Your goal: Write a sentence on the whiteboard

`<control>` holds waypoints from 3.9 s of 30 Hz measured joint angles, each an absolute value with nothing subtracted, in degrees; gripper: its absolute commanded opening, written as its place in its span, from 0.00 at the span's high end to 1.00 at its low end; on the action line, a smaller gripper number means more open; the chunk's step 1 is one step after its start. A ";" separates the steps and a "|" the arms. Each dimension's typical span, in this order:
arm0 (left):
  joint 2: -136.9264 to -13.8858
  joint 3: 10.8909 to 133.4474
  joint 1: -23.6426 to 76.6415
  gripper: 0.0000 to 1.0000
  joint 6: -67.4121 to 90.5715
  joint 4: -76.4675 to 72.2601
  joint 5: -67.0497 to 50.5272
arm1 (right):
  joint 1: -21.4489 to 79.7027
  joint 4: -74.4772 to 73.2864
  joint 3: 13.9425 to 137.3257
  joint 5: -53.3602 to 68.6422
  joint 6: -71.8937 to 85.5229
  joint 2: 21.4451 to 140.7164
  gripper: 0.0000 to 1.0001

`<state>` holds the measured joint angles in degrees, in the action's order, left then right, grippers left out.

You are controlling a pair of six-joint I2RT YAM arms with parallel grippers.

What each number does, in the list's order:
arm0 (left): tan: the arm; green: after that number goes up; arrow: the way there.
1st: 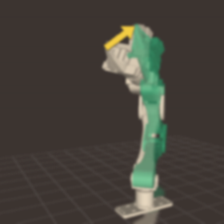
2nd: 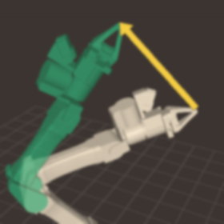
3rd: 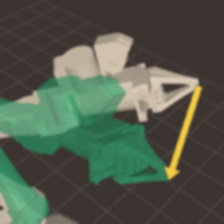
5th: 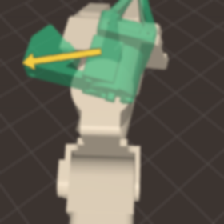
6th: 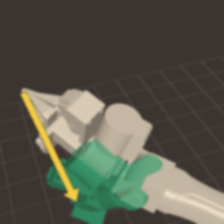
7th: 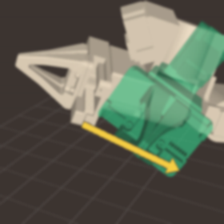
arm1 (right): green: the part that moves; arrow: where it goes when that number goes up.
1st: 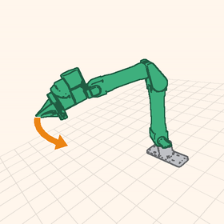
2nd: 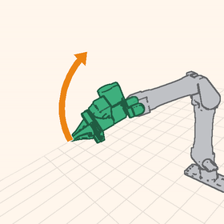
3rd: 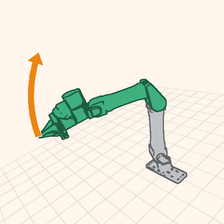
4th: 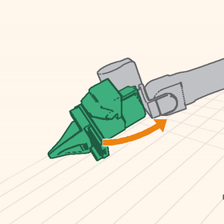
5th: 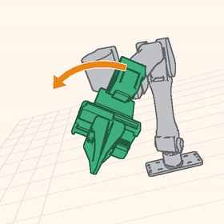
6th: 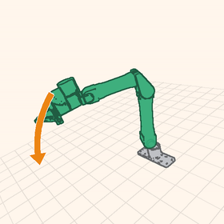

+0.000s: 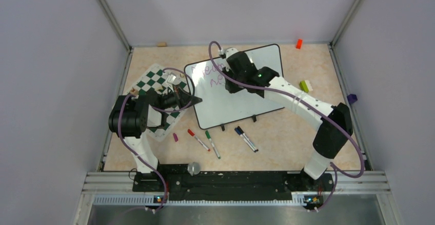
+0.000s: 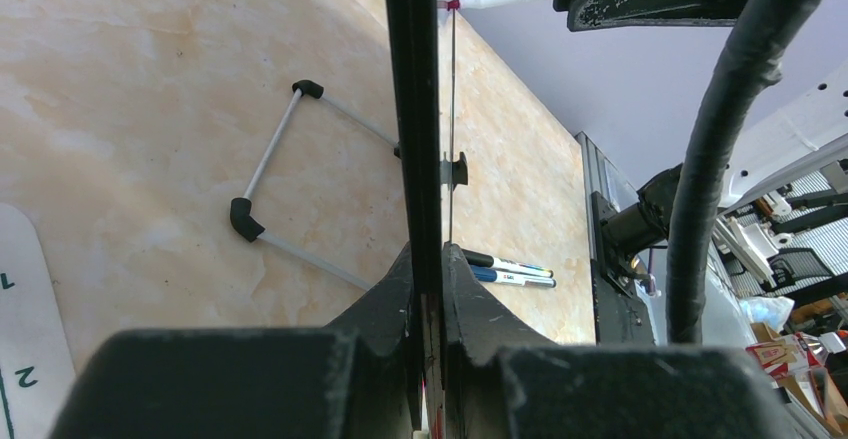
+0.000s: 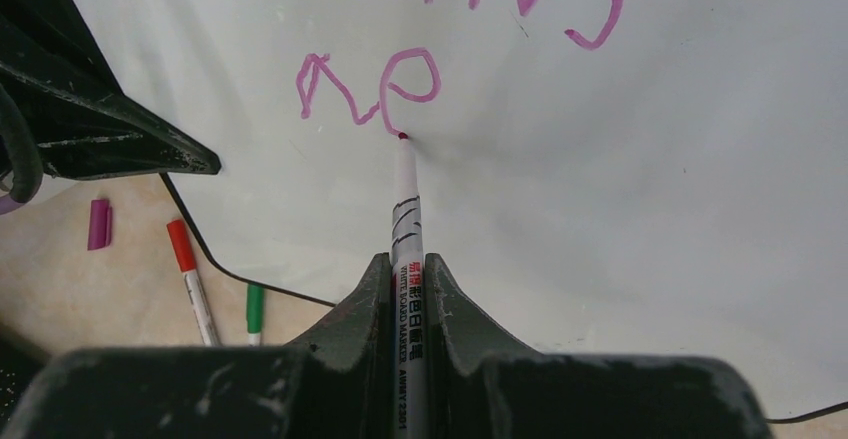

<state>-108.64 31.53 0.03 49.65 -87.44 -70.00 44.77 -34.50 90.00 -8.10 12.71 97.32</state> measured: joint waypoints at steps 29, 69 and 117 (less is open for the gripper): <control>-108.64 31.53 0.05 1.00 49.60 -87.92 -70.32 | 40.69 -32.82 90.02 -7.75 12.64 94.30 1.00; -108.60 31.44 0.05 1.00 49.60 -87.92 -70.19 | 40.71 -36.91 91.92 -13.34 13.06 95.35 1.00; -108.57 31.33 0.05 1.00 49.58 -88.12 -70.19 | 39.16 -34.59 87.85 -8.84 16.25 91.42 1.00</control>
